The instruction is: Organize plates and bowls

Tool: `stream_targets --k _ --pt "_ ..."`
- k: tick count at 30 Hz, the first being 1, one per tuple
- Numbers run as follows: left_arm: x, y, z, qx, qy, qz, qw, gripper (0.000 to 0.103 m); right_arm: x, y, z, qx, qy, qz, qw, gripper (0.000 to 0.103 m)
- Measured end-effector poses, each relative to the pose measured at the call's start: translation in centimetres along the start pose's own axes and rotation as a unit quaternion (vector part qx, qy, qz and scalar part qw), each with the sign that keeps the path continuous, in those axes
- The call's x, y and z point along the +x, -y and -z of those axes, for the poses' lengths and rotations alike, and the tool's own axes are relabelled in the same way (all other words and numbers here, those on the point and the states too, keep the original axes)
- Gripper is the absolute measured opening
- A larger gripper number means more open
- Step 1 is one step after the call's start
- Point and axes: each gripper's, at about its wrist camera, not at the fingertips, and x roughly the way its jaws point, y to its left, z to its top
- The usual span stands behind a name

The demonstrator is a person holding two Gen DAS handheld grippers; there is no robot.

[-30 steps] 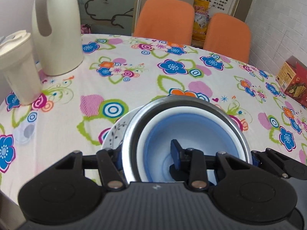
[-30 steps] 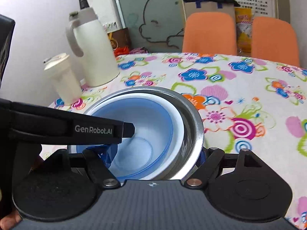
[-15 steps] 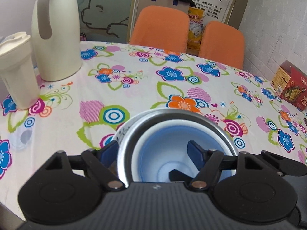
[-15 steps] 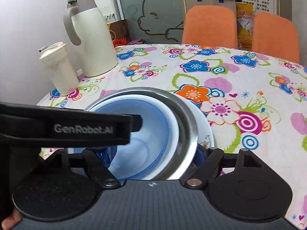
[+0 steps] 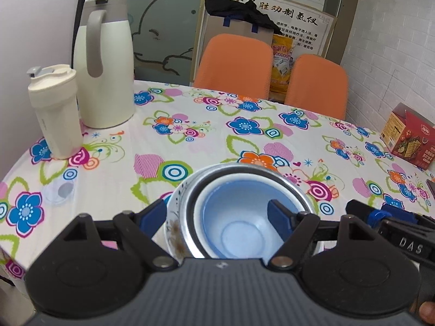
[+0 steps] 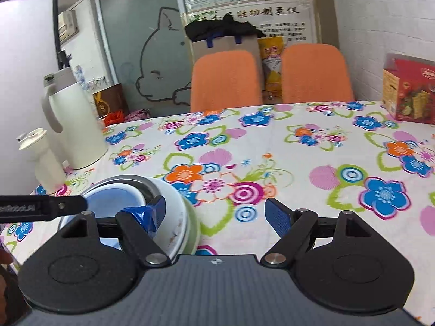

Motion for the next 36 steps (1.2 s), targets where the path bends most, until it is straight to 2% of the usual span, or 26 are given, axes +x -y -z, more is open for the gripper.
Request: stream_targets --k 6,8,11,15,24,28,33,36 --pt "-3.7 2.8 4.0 0.019 0.017 0.009 0.9996 0.079 -4.2 4.3 2.2 0.045 0.028 0.058 0.997 0.067" --pt "-4.6 4.0 5.4 0.027 0.021 0.013 0.9993 0.103 -5.4 5.1 3.2 0.048 0.026 0.075 0.996 0.067" --pt "-6.1 6.0 7.3 0.054 0.030 0.020 0.9979 0.102 -7.4 6.2 4.6 0.057 0.038 0.086 0.994 0.067" --pt "-7.9 8.1 9.4 0.092 0.046 0.008 0.9947 0.102 -9.9 7.0 6.0 0.072 0.059 0.085 0.992 0.067" --pt "-10.9 9.0 13.1 0.094 0.054 -0.006 0.9941 0.102 -14.0 6.9 8.4 0.069 0.091 0.070 0.991 0.068" --pt "-12.5 9.3 14.1 0.100 0.069 -0.013 0.9925 0.102 -15.5 6.0 9.0 0.051 0.096 0.063 0.992 0.068" --pt "-13.3 9.5 14.6 0.106 0.074 -0.009 0.9916 0.102 -15.8 5.0 9.3 0.030 0.092 0.050 0.994 0.069" --pt "-13.3 9.7 14.8 0.116 0.083 -0.020 0.9895 0.102 -15.3 4.7 9.4 0.028 0.084 0.045 0.995 0.069"
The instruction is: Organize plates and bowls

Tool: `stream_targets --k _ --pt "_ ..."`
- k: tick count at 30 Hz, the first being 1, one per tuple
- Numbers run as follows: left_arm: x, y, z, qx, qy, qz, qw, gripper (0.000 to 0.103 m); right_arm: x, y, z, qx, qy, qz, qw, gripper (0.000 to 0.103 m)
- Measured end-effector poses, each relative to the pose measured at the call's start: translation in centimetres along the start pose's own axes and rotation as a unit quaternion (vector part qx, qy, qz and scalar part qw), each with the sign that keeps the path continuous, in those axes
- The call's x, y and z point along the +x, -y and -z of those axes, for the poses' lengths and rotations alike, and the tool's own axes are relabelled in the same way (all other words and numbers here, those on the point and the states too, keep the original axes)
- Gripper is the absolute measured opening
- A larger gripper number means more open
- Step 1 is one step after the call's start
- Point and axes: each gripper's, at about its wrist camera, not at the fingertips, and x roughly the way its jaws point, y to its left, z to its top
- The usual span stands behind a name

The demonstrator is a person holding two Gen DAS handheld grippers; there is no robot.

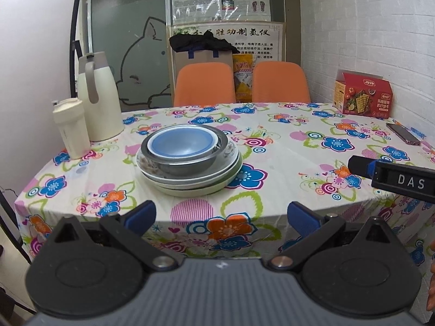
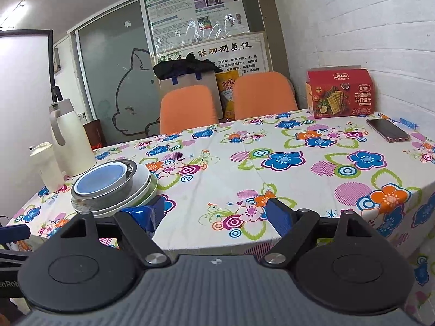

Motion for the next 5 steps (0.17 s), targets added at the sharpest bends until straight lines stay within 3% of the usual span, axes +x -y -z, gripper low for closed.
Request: stream_targets --k 5 --pt "-0.61 -0.31 0.11 -0.001 0.012 -0.006 0.9999 0.102 0.07 -0.58 0.39 -0.007 -0.006 -0.004 1.000 0.069"
